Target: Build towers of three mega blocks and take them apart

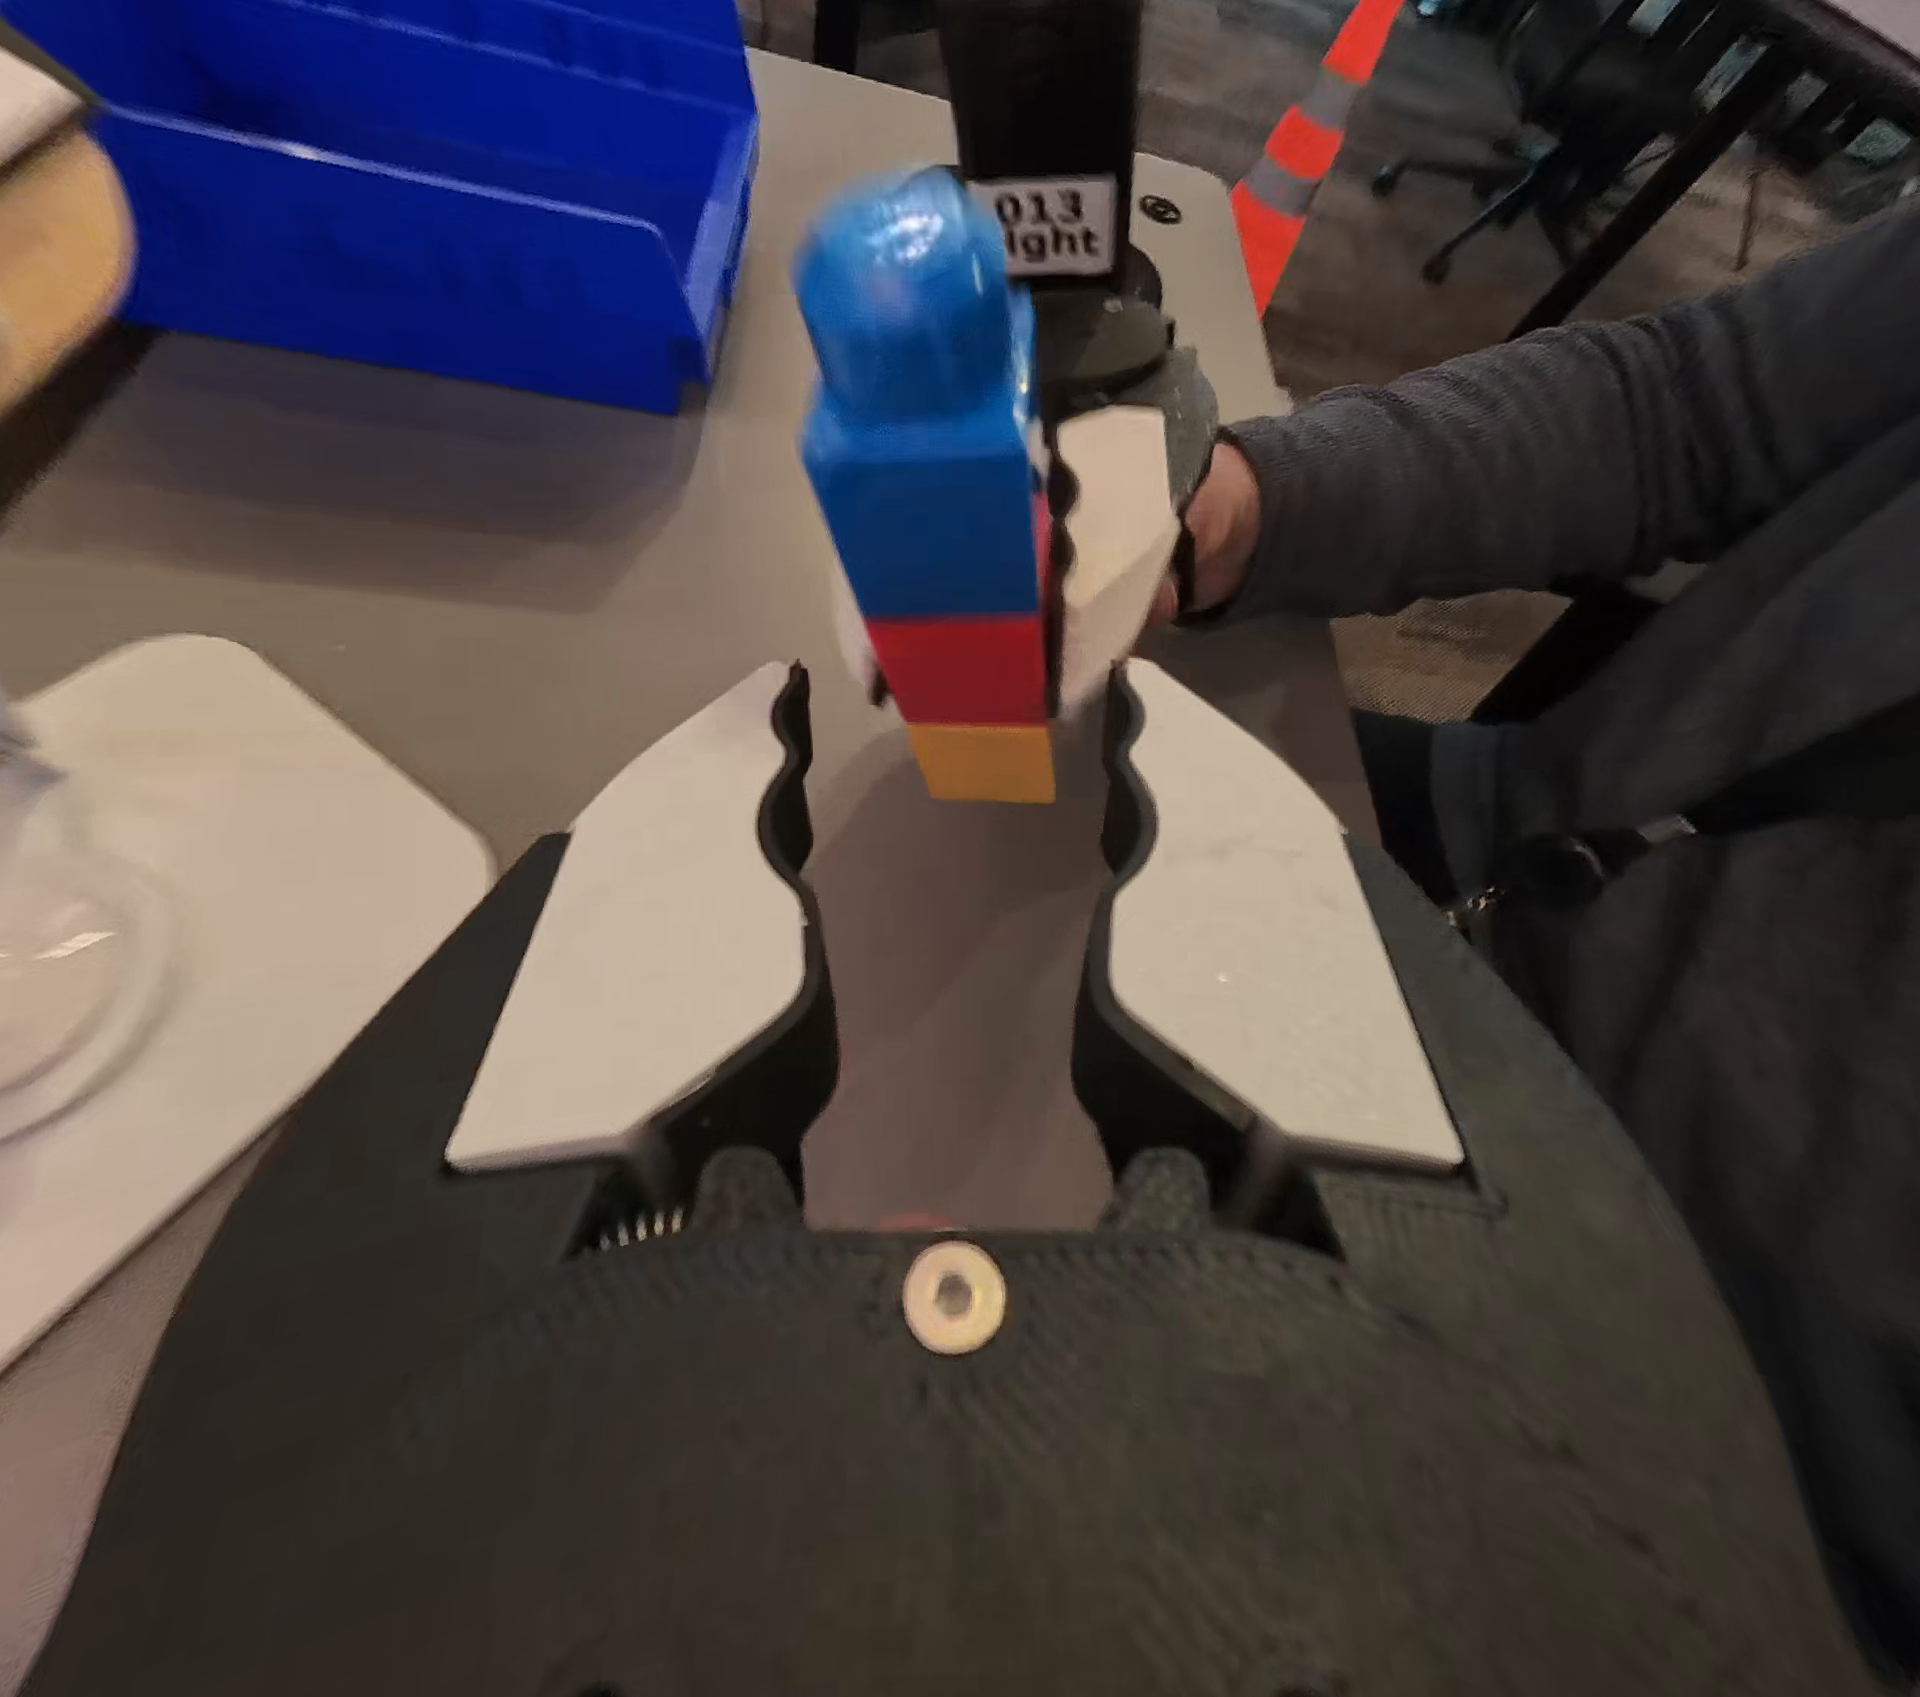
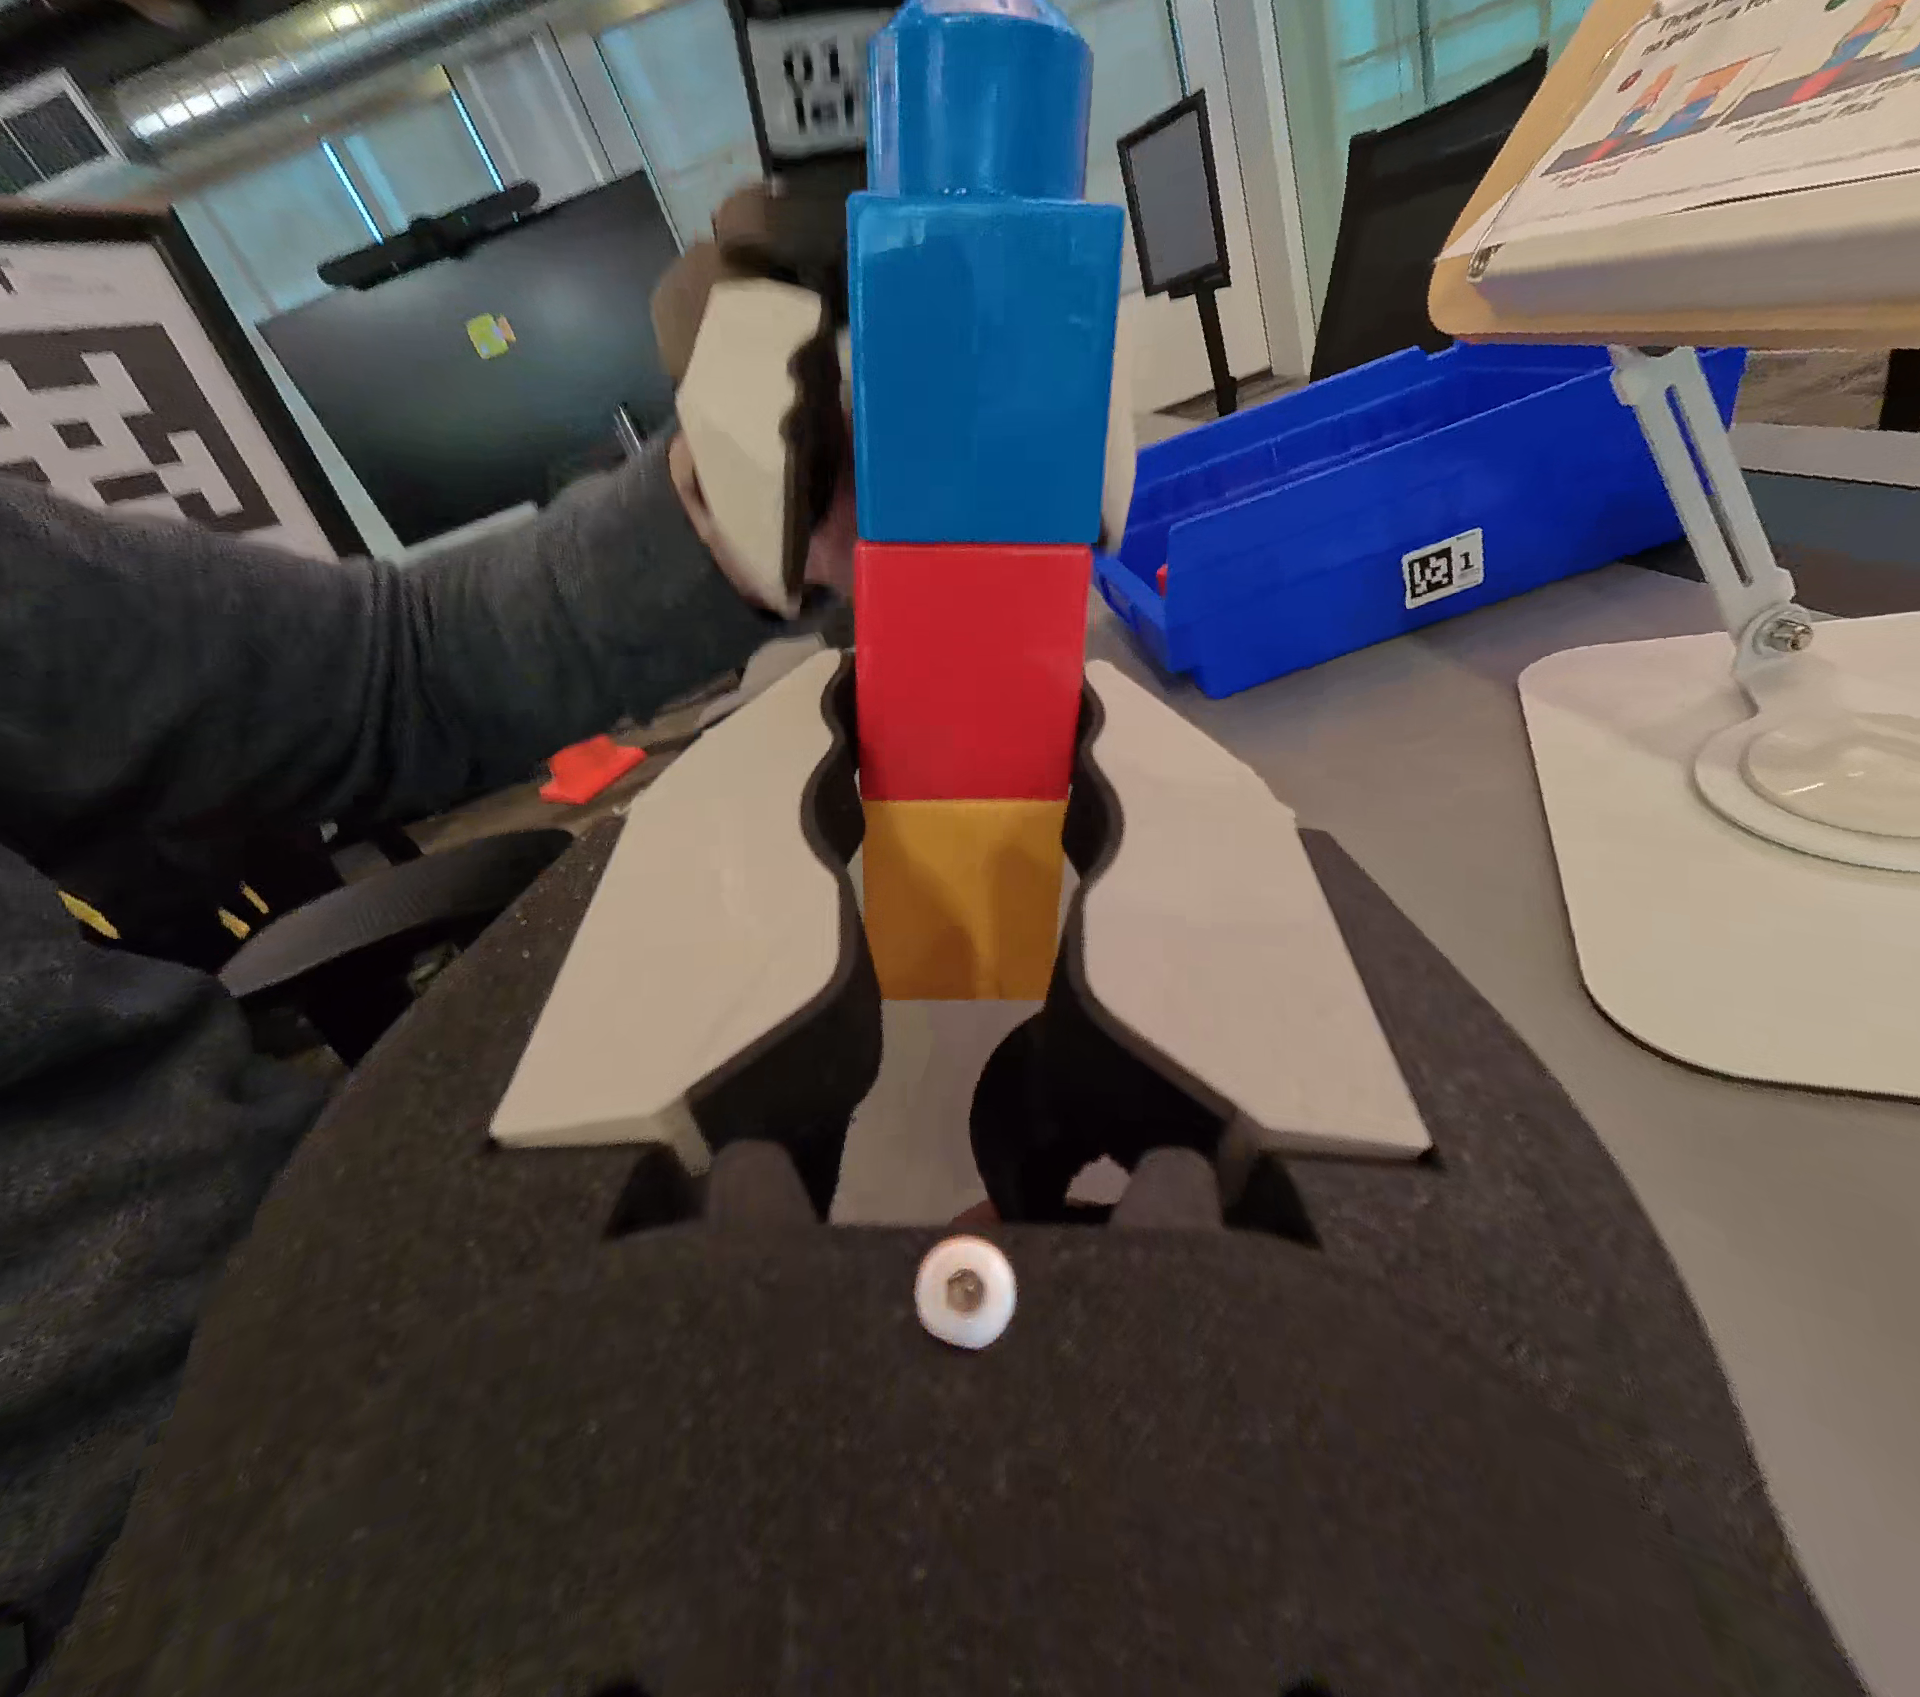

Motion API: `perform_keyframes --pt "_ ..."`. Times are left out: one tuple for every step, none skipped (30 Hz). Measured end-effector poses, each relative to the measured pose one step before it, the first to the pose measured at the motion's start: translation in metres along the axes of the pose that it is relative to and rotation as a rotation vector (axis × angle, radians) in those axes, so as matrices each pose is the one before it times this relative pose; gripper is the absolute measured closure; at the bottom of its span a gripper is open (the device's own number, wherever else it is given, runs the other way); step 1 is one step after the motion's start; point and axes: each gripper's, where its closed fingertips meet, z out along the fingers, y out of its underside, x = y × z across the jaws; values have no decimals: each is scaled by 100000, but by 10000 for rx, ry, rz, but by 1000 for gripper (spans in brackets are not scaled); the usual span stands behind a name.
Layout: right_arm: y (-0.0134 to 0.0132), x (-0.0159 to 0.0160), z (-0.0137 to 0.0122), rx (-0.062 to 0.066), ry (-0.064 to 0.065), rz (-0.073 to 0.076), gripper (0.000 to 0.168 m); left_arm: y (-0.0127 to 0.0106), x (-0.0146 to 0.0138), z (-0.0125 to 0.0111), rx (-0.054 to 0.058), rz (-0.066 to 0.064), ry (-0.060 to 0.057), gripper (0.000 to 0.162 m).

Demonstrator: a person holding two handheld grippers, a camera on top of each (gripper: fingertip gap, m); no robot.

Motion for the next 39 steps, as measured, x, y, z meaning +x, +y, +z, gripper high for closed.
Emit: perform_keyframes --pt "-283 45 -63 189 12 101 132 559 153 595 -21 -87 16 108" --pt "-183 53 -51 116 19 56 132 577 147 618 -54 -59 30 104" --pt "-66 17 -49 46 -2 34 132 454 117 574 -11 -109 50 101" --pt "-54 33 -52 44 18 6 132 211 157 513 127 -135 89 99" --pt "-93 42 -51 80 28 14 132 83 157 476 168 -131 108 100" --pt "-116 22 -32 90 9 44 132 144 135 463 67 -108 105 101" --pt "-88 16 -12 62 8 23 132 115 82 434 30 -53 70 101" --pt "-16 -4 23 4 16 -30 132 70 37 390 48 -5 48 104" --pt "42 -15 46 -33 6 -42 132 36 -19 334 46 -29 32 107" --pt "24 -39 26 -16 -8 -29 132 -3 -84 237 60 -69 14 111" --pt "-29 -38 4 12 -16 -11 132 -64 -184 98 105 -89 1 117" --pt "-44 -76 -23 9 -61 17 132 -94 -274 -17 140 -103 -31 125" --pt "28 71 1 -35 27 -10 132 18 -55 -6 61 -50 103 125" --pt "94 34 28 -105 -11 -6 132 126 -32 11 -41 -24 36 126" --pt "46 -32 -16 -87 -80 17 132 41 23 20 -11 29 -21 126" --pt "-11 -25 -44 -32 -109 63 132 52 84 -16 -56 -6 13 126" --pt "-36 86 -70 -2 -62 149 128 167 9 -18 -150 -79 5 126" --pt "-128 253 -148 12 13 207 119 248 -79 -2 -175 -72 -48 126" --pt "-229 307 -235 44 56 179 114 340 -39 43 -216 -77 -36 126" --pt "-383 226 -343 123 55 56 116 354 36 82 -207 -38 -18 126" --pt "-482 92 -373 170 34 -45 116 375 84 120 -213 -21 1 126" --pt "-470 34 -322 123 31 -66 117 418 27 143 -249 -17 -28 126" --pt "-408 -47 -272 46 -9 -64 117 410 -7 144 -237 18 -52 126" --pt "-365 -115 -211 17 -32 -86 117 376 10 157 -218 20 -32 126" --pt "-363 -105 -166 24 -5 -97 119 317 64 179 -168 26 11 126" --pt "-210 -75 -84 -48 19 -94 121 264 69 185 -142 16 28 126" --pt "33 -39 -4 -189 34 -85 123 203 52 172 -122 1 27 126" --pt "197 -39 30 -249 38 -118 128 82 13 131 -50 33 -6 126" --pt "170 -144 44 -174 -34 -124 132 43 19 99 -30 1 16 126" --pt "63 -67 19 -60 -7 -39 132 35 -16 36 -17 3 -3 126" --pt "29 9 -15 -33 -4 2 132 -19 9 -23 18 44 -19 126" --pt "62 25 -63 -76 11 -42 132 3 -49 -63 2 34 -61 126" --pt "40 37 -89 -68 50 -129 132 -13 -170 -110 0 29 -138 126" --pt "37 30 -60 -49 51 -118 132 -2 -150 -86 -8 43 -130 126" --pt "107 7 10 -79 -9 -15 132 117 -68 -42 -83 61 -62 126" --pt "89 19 16 -62 -7 40 132 86 -55 -14 -42 26 -36 126" --pt "-29 46 -5 19 35 8 132 -72 -29 -6 87 -38 4 126" --pt "19 80 18 -33 80 -31 132 10 -79 22 42 -23 -34 126" --pt "162 220 50 -150 183 -5 132 151 -358 54 -83 -16 -235 126"
